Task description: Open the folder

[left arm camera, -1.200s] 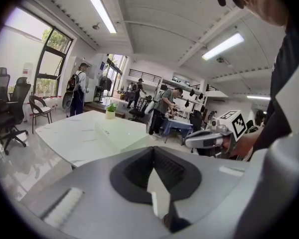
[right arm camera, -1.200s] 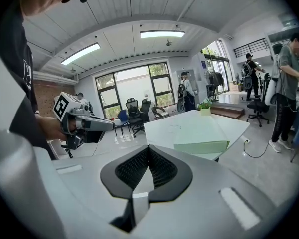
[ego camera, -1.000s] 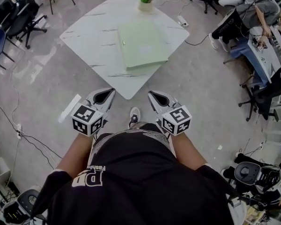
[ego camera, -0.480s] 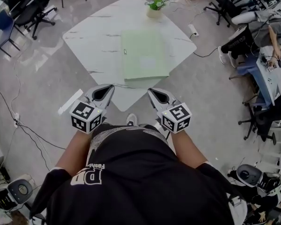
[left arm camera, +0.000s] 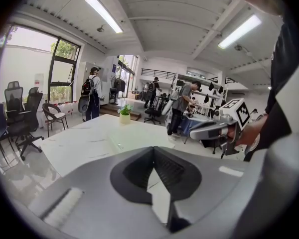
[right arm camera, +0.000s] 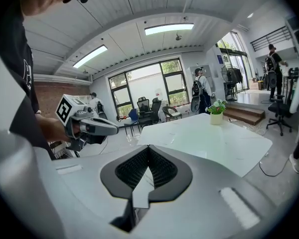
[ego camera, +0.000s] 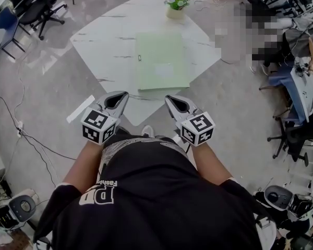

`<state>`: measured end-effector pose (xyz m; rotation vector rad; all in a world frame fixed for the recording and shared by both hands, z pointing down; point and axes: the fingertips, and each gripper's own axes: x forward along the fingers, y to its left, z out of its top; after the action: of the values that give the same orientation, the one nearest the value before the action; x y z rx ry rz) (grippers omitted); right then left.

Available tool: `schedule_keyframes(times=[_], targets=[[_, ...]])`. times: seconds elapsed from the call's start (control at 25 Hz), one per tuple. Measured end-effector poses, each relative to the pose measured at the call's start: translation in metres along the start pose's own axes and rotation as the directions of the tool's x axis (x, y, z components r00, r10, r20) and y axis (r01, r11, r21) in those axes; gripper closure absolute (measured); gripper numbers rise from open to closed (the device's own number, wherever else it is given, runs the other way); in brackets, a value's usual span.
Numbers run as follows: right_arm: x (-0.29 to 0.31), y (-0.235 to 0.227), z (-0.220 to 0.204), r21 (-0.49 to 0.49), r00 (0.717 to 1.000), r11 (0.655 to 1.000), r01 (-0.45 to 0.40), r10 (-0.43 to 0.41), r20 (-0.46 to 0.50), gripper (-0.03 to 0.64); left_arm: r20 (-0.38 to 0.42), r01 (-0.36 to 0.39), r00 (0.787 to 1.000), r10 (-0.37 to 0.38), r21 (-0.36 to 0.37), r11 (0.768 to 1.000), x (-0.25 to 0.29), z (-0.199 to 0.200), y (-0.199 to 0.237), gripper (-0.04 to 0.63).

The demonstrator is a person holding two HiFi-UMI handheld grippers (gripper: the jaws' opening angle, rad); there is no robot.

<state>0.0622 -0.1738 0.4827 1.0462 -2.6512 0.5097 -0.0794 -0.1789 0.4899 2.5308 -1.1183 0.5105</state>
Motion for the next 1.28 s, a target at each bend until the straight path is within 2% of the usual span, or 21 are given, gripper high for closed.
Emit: schedule_keyframes(times=[0.28,0.6,0.96,1.28], targets=[[-0.001,-0.004,0.017,-0.003,0.999,1.0,0.031,-0.03,0.041,0.618,-0.067,0.041,0.997,-0.04,0.014,0.999,0.03,-0.02,0.008,0.545],[-0.02,-0.003,0.033,-0.023,0.996,0.998,0.057,-0.055,0.073,0.618,-0.146,0.052,0.988,-0.045,0.049,0.997,0.07,-0.044,0.023,0.545],[-0.03,-0.014,0.033,-0.017,0.991,0.994,0.104,-0.102,0.085,0.618,-0.26,0.09,0.963,-0.075,0.045,0.995,0.118,-0.088,0.038,0.545],[-0.035,-0.025,0.034,-0.007,0.987,0.991,0.131,-0.13,0.096,0.618,-0.299,0.121,0.95,-0.096,0.068,0.99,0.134,-0.097,0.033,0.545]])
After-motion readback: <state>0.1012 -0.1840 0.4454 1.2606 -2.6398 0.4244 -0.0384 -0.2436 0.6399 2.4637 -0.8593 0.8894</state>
